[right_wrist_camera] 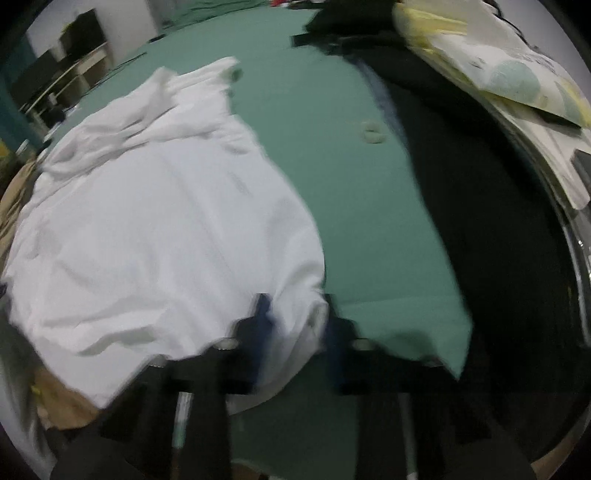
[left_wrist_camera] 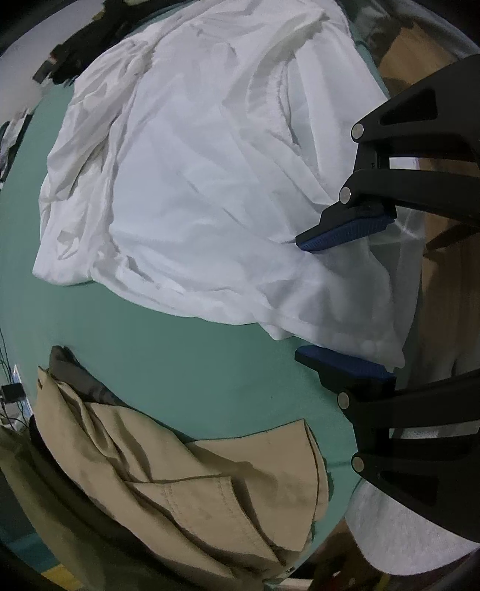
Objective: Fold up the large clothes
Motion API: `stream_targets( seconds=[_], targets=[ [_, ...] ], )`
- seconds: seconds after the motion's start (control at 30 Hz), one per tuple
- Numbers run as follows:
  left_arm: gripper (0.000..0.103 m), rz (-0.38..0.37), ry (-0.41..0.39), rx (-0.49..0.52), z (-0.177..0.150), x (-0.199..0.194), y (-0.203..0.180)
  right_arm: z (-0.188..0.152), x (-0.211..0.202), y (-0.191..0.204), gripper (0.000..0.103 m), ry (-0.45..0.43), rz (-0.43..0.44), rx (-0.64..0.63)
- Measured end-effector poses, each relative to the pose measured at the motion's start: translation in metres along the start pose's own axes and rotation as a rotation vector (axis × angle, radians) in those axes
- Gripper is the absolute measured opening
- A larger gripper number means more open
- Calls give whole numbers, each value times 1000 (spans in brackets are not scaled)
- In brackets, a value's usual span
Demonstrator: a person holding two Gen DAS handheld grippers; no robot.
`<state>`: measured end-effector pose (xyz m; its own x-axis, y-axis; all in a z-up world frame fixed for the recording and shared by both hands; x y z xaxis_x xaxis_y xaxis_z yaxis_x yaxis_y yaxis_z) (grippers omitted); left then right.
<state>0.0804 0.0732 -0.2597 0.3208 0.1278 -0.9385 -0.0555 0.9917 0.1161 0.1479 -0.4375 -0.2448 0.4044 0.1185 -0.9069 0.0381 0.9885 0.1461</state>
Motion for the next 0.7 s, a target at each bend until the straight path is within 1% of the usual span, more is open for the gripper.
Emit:
stream_targets(
  seconds=[0.03,0.07,0.1,0.13,0.17,0.23,0.37,0.47,0.6,0.7],
  targets=[
    [56,2,0,2,0,0,-1,-2,-1,4,5,5,24,-2],
    [54,-2,-2,5,0,-1,-2,-3,-3,4,5,-2,27,2],
    [29,-21,-5,11,0,-2,-4,-2,-4,4,5,-5,34,12],
    [14,-60,-8,15,0,-3,-8,-3,-6,4,4,-11,48,28],
    [4,-63,-6,20,0,-5,-9,-3,-10,3,4,-20,67,47],
    [3,-83,-24,16,0,-11,-10,-2,-18,5,4,-45,109,70],
    [3,-77,-87,-9,0,-36,1,-1,-47,-3,4,-135,155,139],
    [3,-72,-119,-19,-3,-48,8,-4,-65,-7,4,-180,167,171],
    [3,-74,-151,-24,-10,-65,11,-4,-83,-8,4,-212,191,195],
    [3,-97,-176,-46,-1,-77,21,2,-92,-1,4,-236,196,200]
  ],
)
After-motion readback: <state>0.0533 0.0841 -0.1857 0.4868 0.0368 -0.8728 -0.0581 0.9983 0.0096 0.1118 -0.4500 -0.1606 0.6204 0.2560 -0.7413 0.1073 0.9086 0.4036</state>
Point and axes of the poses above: each gripper's, at about its wrist camera, not at the fingertips, and x roughly the way its jaws point, y to its left, z to its top, the point moved 7 cm from there along x, roughly the way its jaws point, and after that the axes turned 8 degrees about x, right-handed, at the moved point
